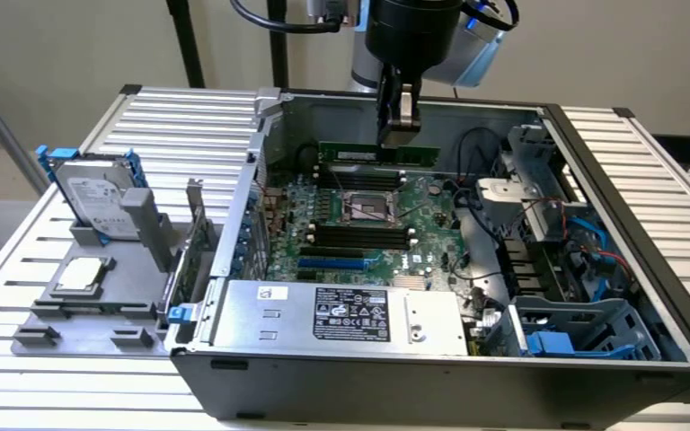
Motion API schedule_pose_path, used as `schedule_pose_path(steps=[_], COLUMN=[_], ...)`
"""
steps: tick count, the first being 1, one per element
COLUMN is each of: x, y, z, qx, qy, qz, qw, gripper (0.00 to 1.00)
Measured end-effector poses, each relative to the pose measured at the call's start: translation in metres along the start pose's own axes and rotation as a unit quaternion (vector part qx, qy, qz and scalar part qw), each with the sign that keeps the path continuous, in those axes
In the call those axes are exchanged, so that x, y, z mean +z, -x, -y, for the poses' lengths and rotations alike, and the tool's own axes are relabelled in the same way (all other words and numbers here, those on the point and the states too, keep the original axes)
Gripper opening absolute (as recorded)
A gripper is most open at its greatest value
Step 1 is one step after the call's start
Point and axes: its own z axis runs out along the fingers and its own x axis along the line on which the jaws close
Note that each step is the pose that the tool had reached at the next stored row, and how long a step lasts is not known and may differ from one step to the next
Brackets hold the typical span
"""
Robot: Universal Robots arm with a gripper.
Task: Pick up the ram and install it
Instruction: 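Insert the ram into the slot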
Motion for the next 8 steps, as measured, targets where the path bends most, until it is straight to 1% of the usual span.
schedule_pose_path(steps=[8], x=[0.0010], y=[0.0000], z=[-0.0001], qx=[0.000], qy=[0.0000], qz=[0.0000], qw=[1.0000], gripper=[0.14])
